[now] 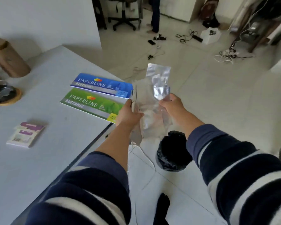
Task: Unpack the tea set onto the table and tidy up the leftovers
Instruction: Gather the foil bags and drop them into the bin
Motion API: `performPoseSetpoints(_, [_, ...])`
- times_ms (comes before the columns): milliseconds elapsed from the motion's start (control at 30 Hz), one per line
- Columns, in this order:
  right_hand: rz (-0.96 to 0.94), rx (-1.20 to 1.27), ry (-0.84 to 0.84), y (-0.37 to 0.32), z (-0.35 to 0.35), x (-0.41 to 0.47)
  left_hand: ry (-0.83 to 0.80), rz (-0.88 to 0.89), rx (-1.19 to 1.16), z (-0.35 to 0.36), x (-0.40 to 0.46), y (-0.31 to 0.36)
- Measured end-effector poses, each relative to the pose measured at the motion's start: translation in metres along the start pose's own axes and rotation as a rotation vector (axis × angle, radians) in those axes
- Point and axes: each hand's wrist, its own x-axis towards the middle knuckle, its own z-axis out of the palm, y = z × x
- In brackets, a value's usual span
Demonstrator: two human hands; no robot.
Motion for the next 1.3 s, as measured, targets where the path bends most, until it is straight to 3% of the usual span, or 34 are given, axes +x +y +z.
performPoseSetpoints(233, [0.134, -0.014, 0.130, 0.118, -0.076, 0.068, -0.060, -0.088, -0.017, 0.170, 0.033, -0.002])
performPoseSetpoints(567, [0.309, 0.126, 0.287, 0.331, -0.060, 0.158, -0.178, -0.237, 0.015, 0.354, 0.103, -0.120])
performPoseSetpoints(667, [0.388, 0.052, 0.160, 0.380, -0.045, 0.165, -0.397, -0.311, 0.006, 0.384, 0.112, -0.157])
performPoseSetpoints(767, [0.499, -0.124, -0.003, 0.405, -0.033, 0.159, -0.537, -0.317, 0.277, 0.390, 0.115, -0.178])
performPoseSetpoints(867, [0.551, -0.250, -0.056, 0.395, -0.031, 0.150, -0.563, -0.195, 0.364, 0.377, 0.118, -0.176])
performPoseSetpoints(967, [0.539, -0.322, -0.110, 0.359, -0.034, 0.148, -0.609, -0.180, 0.417, 0.348, 0.117, -0.152])
performPoseSetpoints(1300, [0.177, -0.578, -0.206, 0.149, -0.037, 0.142, -0.421, -0.109, 0.392, 0.183, 0.113, -0.018])
